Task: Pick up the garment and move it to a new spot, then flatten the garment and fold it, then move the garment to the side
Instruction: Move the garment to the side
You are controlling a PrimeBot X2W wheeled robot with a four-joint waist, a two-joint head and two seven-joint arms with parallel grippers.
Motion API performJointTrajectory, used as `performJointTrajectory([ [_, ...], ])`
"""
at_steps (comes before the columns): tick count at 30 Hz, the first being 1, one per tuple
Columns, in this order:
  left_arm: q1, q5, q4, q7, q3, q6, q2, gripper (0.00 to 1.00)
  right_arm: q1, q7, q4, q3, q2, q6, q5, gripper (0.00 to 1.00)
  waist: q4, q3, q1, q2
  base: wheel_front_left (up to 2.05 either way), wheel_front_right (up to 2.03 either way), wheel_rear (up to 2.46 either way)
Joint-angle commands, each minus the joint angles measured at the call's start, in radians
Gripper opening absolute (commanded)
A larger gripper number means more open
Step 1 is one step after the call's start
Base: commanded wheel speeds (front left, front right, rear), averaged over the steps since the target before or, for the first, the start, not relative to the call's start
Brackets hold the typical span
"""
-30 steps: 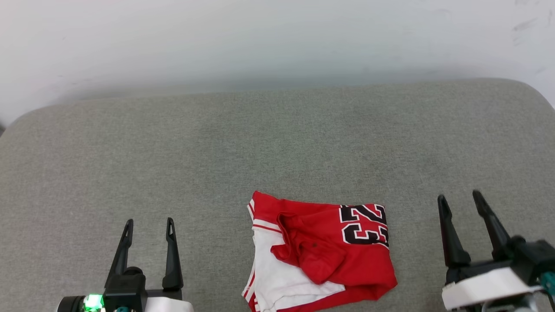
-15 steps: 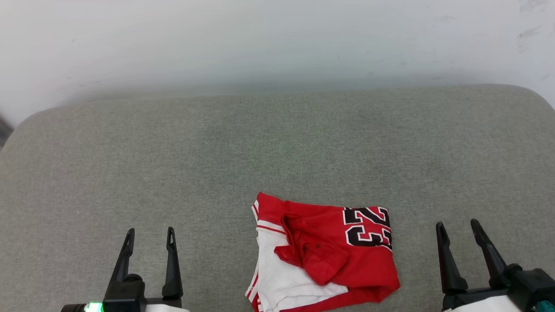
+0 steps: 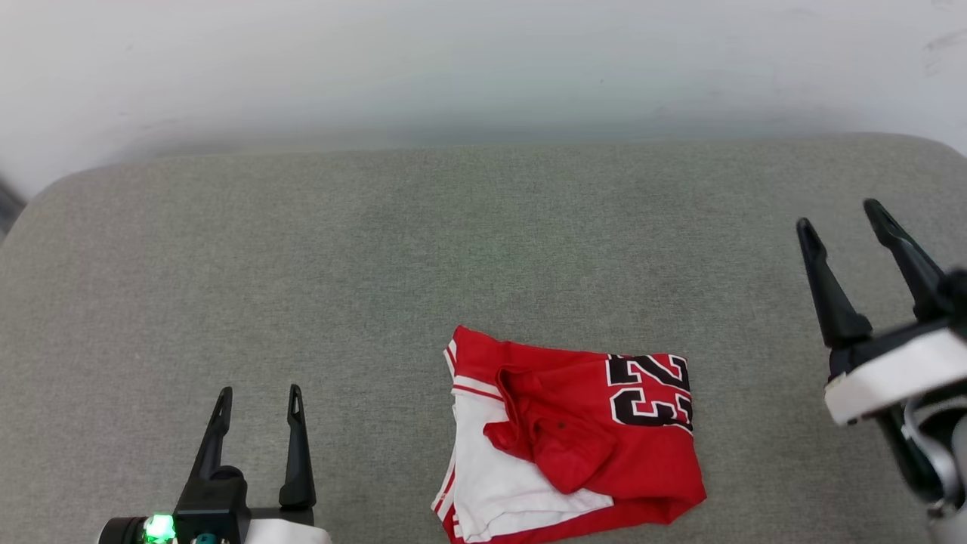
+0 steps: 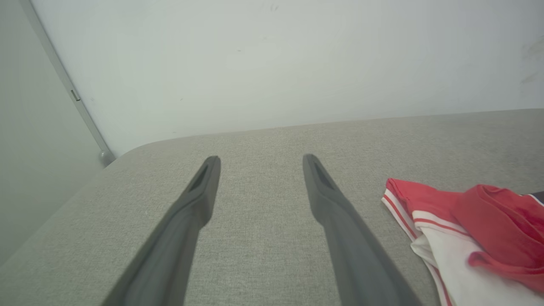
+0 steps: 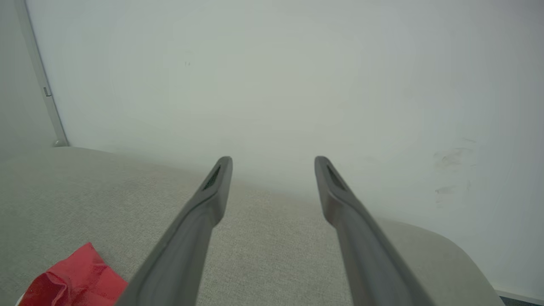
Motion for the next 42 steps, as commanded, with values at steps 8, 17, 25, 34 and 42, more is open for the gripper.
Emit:
performJointTrajectory([
  [8, -0.027, 0.005, 0.009, -0.002, 0.011, -0.016, -0.007, 1.0, -0.15, 0.622, 0.047, 0.166, -0.182, -0.001, 0.396, 1.0, 0.016, 0.024, 0.0, 0.0, 0.0, 0.0, 0.0],
  [17, -0.073, 0.008, 0.011, -0.002, 0.01, -0.034, -0.016, 1.0, -0.112, 1.007, 0.143, 0.162, -0.226, -0.001, 0.706, 1.0, 0.053, 0.089, 0.0, 0.0, 0.0, 0.0, 0.0],
  [25, -0.13, 0.012, 0.012, -0.002, 0.002, -0.053, -0.022, 1.0, -0.093, 1.031, 0.215, 0.171, -0.144, -0.001, 0.778, 1.0, 0.108, 0.169, 0.0, 0.0, 0.0, 0.0, 0.0],
  [34, -0.173, 0.013, 0.017, -0.002, -0.011, -0.058, -0.029, 1.0, -0.057, 1.019, 0.337, 0.295, -0.067, -0.002, 0.756, 1.0, 0.137, 0.223, 0.0, 0.0, 0.0, 0.0, 0.0],
  [42, -0.186, 0.013, 0.03, -0.002, -0.017, -0.054, -0.034, 1.0, -0.089, 0.935, 0.347, 0.394, -0.082, -0.005, 0.741, 0.0, 0.14, 0.222, 0.0, 0.0, 0.0, 0.0, 0.0],
])
